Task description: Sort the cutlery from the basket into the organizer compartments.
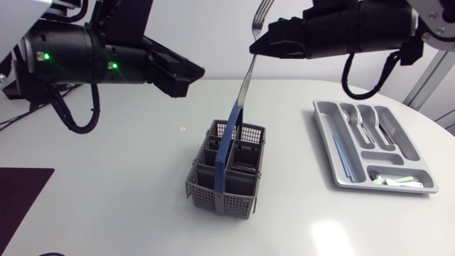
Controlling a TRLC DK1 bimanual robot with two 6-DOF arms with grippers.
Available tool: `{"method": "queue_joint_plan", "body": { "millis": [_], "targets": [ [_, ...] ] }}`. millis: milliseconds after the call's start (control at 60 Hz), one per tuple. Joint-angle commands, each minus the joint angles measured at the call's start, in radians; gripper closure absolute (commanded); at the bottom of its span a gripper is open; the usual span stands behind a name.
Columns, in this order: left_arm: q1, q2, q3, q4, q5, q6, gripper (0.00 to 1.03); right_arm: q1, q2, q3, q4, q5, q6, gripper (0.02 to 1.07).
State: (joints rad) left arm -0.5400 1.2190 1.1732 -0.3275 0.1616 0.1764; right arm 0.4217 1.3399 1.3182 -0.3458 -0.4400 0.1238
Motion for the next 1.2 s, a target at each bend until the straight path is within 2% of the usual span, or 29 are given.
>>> {"method": "queue_joint_plan", "body": {
  "millis": [0, 283, 450, 600, 633, 883, 1183],
  "targets": [
    [0.021, -0.016, -0.020, -0.016, -0.008, 0.003, 0.40, -0.041, -0.036, 0.007, -0.019, 0.011, -0.027, 1.01],
    [0.063, -0.049, -0.041, -0.044, -0.019, 0.041, 0.38, -0.270, -0.033, 0.039, -0.157, 0.037, -0.138, 1.01],
    [0.083, -0.052, -0.060, -0.061, -0.025, 0.066, 0.32, -0.440, 0.039, 0.058, -0.254, 0.069, -0.251, 1.01],
    [0.103, -0.047, -0.075, -0.061, -0.025, 0.075, 0.28, -0.540, 0.093, 0.053, -0.262, 0.112, -0.322, 1.01],
    [0.110, -0.042, -0.076, -0.062, -0.025, 0.083, 0.23, -0.567, 0.113, 0.055, -0.266, 0.122, -0.343, 1.01],
    [0.138, -0.029, -0.076, -0.061, -0.025, 0.092, 0.06, -0.724, 0.237, 0.099, -0.269, 0.138, -0.457, 1.01],
    [0.132, -0.029, -0.092, -0.050, -0.023, 0.092, 0.05, -0.868, 0.435, 0.216, -0.280, 0.138, -0.538, 1.01]
  ]
}}
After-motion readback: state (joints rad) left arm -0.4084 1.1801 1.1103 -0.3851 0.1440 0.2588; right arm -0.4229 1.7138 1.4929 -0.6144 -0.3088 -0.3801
